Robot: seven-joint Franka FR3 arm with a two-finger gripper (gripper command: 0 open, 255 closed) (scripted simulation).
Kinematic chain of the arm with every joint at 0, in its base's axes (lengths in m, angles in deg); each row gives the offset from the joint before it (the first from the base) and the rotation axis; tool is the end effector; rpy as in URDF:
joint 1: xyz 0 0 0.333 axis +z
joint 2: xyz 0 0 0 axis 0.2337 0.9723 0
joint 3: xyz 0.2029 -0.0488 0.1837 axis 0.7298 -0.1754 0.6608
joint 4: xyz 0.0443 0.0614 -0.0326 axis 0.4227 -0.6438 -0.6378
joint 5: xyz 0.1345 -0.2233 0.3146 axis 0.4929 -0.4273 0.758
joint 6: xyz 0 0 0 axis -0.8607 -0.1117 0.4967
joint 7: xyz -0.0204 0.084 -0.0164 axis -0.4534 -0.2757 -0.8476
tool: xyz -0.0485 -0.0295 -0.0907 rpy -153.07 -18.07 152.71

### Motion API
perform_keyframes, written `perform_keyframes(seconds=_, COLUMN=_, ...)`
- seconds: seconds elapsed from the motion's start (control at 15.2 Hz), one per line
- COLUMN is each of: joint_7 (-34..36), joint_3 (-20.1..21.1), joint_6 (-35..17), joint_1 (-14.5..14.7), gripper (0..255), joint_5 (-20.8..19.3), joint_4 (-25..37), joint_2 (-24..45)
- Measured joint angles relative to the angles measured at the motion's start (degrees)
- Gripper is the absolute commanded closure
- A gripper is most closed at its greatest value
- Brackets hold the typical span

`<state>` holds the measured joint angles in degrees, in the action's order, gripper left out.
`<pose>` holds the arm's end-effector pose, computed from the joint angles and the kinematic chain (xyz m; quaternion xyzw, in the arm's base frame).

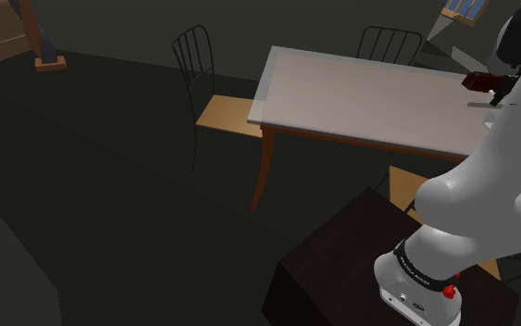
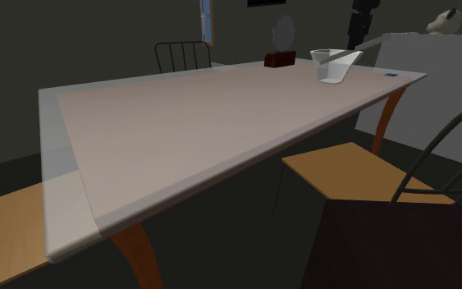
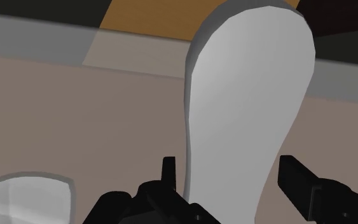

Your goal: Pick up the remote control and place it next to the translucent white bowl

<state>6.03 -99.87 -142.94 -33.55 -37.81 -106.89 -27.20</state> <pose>0.0907 -0.6482 0.4549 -0.9410 0.3383 0.0000 0.0074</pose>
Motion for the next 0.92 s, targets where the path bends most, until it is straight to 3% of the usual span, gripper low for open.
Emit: perform_keyframes(seconds=0.92, joint_7=-1.36, joint_3=0.98, joint_6=-9.83, joint_1=0.45, gripper=255, joint_5=1.77, joint_4=-8.51, joint_2=1.89)
